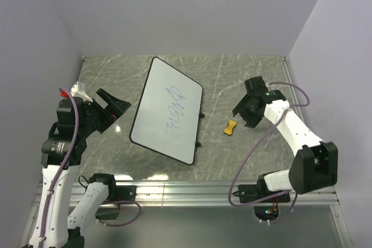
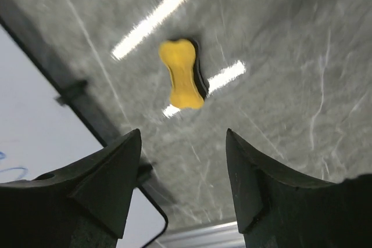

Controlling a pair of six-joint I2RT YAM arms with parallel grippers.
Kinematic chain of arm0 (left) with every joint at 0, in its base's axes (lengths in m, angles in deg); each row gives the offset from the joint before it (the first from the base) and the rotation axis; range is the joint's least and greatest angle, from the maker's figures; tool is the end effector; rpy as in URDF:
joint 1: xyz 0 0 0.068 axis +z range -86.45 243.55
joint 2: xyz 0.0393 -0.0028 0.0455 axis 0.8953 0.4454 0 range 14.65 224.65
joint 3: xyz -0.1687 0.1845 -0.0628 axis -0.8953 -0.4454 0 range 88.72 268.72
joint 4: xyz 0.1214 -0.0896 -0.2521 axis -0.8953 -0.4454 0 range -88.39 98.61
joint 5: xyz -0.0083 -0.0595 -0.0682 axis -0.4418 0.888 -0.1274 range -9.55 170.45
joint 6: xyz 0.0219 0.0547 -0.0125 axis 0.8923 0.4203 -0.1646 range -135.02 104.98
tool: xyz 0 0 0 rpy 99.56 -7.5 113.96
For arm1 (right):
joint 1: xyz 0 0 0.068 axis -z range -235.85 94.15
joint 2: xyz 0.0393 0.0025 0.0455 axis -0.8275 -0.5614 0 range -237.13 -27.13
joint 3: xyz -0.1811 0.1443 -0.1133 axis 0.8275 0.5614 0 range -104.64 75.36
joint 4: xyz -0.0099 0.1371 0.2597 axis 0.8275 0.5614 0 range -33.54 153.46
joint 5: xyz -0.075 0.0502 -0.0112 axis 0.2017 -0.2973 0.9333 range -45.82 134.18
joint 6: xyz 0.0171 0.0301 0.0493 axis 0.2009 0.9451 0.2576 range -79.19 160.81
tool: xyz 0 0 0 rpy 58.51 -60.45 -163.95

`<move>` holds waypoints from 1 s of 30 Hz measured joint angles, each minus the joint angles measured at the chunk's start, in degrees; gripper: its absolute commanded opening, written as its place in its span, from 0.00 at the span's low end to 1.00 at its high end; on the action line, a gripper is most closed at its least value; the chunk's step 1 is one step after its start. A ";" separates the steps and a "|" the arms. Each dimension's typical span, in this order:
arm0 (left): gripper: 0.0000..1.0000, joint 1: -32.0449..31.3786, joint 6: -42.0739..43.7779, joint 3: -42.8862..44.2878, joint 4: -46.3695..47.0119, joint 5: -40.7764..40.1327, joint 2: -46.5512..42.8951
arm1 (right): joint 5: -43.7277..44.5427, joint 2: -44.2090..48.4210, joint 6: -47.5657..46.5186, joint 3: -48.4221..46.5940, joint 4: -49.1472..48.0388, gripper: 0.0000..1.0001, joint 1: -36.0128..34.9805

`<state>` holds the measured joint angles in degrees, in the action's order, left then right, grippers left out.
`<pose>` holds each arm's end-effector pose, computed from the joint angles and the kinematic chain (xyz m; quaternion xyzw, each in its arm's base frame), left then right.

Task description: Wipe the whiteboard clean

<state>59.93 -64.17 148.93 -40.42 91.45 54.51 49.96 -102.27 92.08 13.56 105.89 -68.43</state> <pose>0.1727 -0.0195 0.3695 -0.2862 0.8085 -0.2995 0.4181 0.2899 0.0601 0.2423 0.3326 0.9120 0.0827 0.2255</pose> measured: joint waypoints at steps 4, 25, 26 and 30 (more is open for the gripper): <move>0.99 -1.68 0.37 2.95 -0.17 -0.35 0.04 | -3.98 -2.99 1.27 2.32 1.16 0.66 -2.01; 1.00 -4.35 5.01 7.21 -2.67 -2.95 2.36 | -1.68 -20.13 -1.27 -2.03 -0.44 0.70 -6.80; 0.99 -4.35 5.07 7.21 -2.86 -3.15 2.38 | -1.29 -20.87 -1.51 -2.56 -0.50 0.69 -6.80; 0.99 -4.35 5.42 7.21 -3.15 -3.85 2.56 | -0.42 -22.99 -2.45 -3.15 -0.98 0.64 -6.80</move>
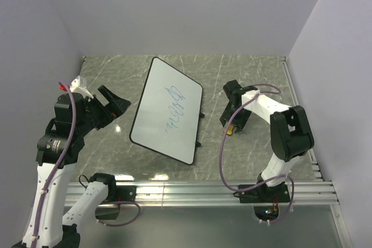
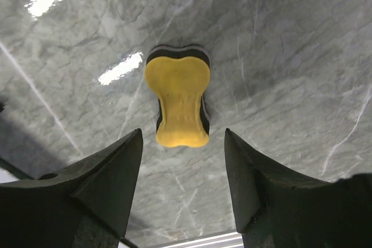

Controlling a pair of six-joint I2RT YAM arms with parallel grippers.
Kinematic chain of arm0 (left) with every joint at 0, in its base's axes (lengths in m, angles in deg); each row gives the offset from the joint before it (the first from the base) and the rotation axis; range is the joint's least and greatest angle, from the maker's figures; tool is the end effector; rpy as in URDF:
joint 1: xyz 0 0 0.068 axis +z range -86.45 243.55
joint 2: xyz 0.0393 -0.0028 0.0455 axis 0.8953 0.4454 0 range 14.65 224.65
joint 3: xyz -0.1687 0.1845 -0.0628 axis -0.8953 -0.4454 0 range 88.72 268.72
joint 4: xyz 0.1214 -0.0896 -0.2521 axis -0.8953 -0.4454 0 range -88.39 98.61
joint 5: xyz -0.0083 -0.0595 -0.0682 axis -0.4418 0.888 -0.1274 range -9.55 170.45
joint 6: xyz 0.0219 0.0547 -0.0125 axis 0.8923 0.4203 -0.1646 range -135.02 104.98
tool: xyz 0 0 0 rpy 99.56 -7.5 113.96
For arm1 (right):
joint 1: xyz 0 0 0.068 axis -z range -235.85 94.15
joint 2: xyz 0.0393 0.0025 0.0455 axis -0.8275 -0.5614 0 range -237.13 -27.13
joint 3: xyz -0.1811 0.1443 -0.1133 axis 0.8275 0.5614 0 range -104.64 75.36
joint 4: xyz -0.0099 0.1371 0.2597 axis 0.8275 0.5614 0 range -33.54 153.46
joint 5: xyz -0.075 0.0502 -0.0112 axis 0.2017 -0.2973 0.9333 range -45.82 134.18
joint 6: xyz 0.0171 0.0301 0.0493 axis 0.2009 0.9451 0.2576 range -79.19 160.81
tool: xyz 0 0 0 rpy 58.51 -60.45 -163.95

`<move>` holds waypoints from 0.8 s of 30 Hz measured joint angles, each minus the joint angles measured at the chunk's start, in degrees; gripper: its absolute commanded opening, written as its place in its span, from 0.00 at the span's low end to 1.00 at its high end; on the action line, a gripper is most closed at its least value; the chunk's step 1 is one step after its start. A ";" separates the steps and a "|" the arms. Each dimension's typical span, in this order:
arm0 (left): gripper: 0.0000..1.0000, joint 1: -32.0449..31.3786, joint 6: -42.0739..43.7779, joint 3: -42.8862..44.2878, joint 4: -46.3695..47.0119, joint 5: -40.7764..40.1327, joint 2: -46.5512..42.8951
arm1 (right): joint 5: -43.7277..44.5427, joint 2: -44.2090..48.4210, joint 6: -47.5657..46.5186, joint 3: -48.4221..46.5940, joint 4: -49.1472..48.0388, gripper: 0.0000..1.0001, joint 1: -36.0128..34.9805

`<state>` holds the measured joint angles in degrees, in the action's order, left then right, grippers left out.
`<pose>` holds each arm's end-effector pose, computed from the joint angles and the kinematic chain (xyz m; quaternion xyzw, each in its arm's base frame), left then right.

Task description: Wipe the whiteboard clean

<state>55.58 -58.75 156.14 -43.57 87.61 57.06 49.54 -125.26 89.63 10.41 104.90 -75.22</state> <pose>0.1671 -0.0291 0.3995 -0.2305 0.8206 -0.2748 0.4450 0.3212 0.1085 0.1397 0.2564 0.9627 0.0023 0.0866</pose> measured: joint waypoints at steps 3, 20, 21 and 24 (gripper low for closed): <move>0.99 0.00 0.17 0.04 -0.09 -0.42 0.48 | 0.52 -1.27 -0.57 0.00 -0.22 0.62 0.02; 1.00 0.00 1.95 1.07 -1.42 -4.04 3.34 | 0.79 -3.72 -3.63 -0.04 -2.14 0.19 0.28; 0.99 0.00 2.43 1.07 -1.36 -4.48 3.63 | 0.72 -3.72 -3.87 -0.11 -2.12 0.17 0.28; 1.00 -0.02 3.78 1.07 -0.92 -5.05 4.74 | 0.37 -3.72 -4.68 -0.72 -2.16 0.11 0.35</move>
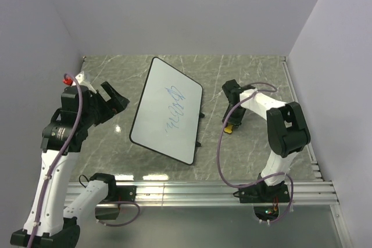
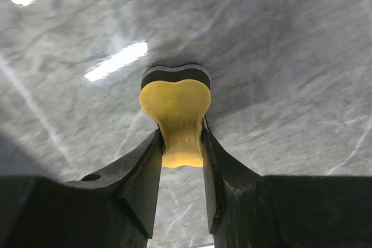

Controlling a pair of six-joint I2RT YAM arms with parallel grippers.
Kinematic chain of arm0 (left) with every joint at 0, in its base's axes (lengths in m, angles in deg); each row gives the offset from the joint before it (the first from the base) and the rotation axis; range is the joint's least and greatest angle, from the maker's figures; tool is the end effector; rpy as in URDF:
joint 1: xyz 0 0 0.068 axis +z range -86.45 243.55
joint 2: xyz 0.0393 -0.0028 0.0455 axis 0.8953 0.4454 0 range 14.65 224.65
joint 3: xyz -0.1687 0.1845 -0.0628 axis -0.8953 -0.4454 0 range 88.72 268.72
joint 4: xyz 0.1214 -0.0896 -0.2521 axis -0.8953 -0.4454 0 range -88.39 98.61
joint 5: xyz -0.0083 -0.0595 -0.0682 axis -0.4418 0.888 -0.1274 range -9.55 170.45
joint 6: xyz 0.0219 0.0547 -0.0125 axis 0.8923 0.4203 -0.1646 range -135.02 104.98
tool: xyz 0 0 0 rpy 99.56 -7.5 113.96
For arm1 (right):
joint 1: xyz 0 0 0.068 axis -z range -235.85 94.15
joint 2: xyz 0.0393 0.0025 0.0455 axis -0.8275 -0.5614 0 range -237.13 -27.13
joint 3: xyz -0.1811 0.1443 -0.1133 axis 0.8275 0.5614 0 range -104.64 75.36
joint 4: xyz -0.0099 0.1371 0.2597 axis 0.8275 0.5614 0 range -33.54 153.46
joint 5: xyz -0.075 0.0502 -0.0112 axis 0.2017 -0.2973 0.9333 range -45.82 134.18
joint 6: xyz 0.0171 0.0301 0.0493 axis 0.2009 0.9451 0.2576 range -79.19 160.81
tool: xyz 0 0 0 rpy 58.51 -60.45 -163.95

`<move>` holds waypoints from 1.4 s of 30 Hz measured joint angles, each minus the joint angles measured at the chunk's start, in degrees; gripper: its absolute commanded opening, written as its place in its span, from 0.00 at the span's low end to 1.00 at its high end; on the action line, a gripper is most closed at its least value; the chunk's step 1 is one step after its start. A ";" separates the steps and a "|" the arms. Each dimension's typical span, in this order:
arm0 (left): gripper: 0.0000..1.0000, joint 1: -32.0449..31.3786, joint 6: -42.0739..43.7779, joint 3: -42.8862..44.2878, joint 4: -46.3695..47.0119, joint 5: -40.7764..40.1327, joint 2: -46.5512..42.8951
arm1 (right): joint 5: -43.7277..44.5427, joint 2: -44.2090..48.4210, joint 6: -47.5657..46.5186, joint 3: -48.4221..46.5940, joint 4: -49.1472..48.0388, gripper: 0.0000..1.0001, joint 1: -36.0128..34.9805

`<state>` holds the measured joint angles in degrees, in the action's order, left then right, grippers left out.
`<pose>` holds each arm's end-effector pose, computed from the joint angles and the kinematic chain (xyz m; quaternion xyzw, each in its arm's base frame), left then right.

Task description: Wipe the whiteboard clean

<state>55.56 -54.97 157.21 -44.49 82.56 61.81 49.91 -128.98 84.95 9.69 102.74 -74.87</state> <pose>0.1881 -0.0281 0.3907 -0.2318 0.8422 -0.2124 0.4380 0.3299 0.1090 0.1228 0.2198 0.9720 -0.0081 0.0821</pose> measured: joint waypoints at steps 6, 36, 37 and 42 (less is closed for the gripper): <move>0.99 -0.55 2.40 -1.31 4.04 2.75 3.93 | -6.47 3.50 -2.08 -1.88 -1.55 0.06 0.22; 0.40 -1.11 10.71 -11.43 37.88 23.91 29.79 | -30.03 6.12 -0.52 -21.81 -7.58 0.00 -9.92; 0.38 -1.11 10.80 -11.43 38.03 24.13 29.94 | -30.27 4.46 -0.20 -23.54 -7.58 0.00 -10.29; 0.11 -1.09 10.75 -11.19 38.66 26.12 30.27 | -30.99 -6.32 0.83 -35.56 -7.89 0.00 -12.37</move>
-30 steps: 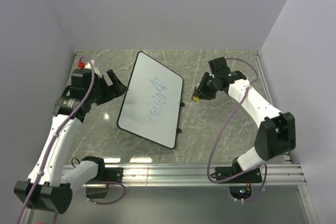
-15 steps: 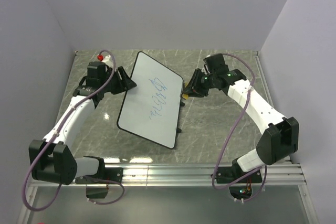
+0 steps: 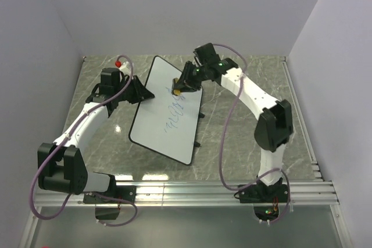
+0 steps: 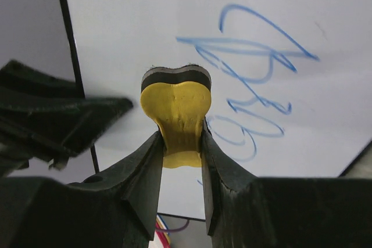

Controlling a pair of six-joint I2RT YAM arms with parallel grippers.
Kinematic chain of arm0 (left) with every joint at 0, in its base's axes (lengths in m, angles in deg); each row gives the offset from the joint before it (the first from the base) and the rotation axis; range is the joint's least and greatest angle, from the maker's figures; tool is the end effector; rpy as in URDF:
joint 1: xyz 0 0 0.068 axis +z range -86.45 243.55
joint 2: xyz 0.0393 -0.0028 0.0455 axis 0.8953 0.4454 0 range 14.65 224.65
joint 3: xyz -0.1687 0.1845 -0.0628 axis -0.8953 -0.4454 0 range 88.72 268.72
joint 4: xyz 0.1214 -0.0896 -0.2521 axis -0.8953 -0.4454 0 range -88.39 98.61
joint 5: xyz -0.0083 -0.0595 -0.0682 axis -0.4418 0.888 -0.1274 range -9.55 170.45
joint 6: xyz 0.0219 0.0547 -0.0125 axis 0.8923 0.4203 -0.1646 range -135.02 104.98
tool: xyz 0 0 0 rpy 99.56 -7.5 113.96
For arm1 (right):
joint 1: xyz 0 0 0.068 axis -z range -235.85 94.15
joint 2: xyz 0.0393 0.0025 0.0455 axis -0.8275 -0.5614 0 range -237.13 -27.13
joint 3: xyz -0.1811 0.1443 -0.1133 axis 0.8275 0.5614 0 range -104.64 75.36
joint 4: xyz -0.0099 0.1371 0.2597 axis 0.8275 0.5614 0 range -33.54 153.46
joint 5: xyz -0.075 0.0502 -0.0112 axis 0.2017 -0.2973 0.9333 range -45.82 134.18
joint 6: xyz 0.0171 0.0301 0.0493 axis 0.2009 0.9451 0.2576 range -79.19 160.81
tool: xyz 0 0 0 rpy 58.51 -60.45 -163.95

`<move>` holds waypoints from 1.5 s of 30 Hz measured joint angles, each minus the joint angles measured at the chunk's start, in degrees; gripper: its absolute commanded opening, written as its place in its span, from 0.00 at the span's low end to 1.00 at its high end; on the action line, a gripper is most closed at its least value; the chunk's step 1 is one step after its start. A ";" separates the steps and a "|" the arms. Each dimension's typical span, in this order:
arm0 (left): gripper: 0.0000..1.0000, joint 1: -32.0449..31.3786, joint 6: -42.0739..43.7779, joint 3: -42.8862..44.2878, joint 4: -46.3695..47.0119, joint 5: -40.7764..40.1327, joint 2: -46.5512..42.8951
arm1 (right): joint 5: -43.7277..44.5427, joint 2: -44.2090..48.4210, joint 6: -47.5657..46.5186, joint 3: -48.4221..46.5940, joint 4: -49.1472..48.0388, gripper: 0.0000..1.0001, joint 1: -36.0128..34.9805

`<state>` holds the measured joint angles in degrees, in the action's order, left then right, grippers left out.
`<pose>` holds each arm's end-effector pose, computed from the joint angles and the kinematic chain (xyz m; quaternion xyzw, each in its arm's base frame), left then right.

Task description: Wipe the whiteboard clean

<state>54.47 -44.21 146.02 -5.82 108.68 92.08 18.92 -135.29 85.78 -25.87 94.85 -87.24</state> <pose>0.3345 -0.0749 0.2519 -0.0381 0.8651 -0.3519 0.3555 0.3848 0.2570 0.2941 0.0241 0.9061 0.3882 0.1666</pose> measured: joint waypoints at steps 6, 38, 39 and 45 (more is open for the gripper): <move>0.06 -0.33 -2.97 2.19 -0.09 2.78 0.44 | -1.03 -10.23 1.95 -9.97 -0.24 0.00 -1.62; 0.00 -0.61 -1.16 7.98 -7.82 0.57 3.21 | -2.23 -11.58 -1.33 2.01 4.66 0.00 3.63; 0.00 -0.66 -0.94 8.15 -7.85 0.39 3.21 | -2.27 -12.79 -1.20 -0.52 6.56 0.00 3.52; 0.00 -0.87 -0.66 8.61 -7.78 -1.18 3.21 | -4.68 -19.21 0.98 -16.90 9.68 0.00 1.97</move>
<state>53.59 -44.87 154.63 -13.61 107.50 95.29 14.24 -154.51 86.77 -42.77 104.53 -85.28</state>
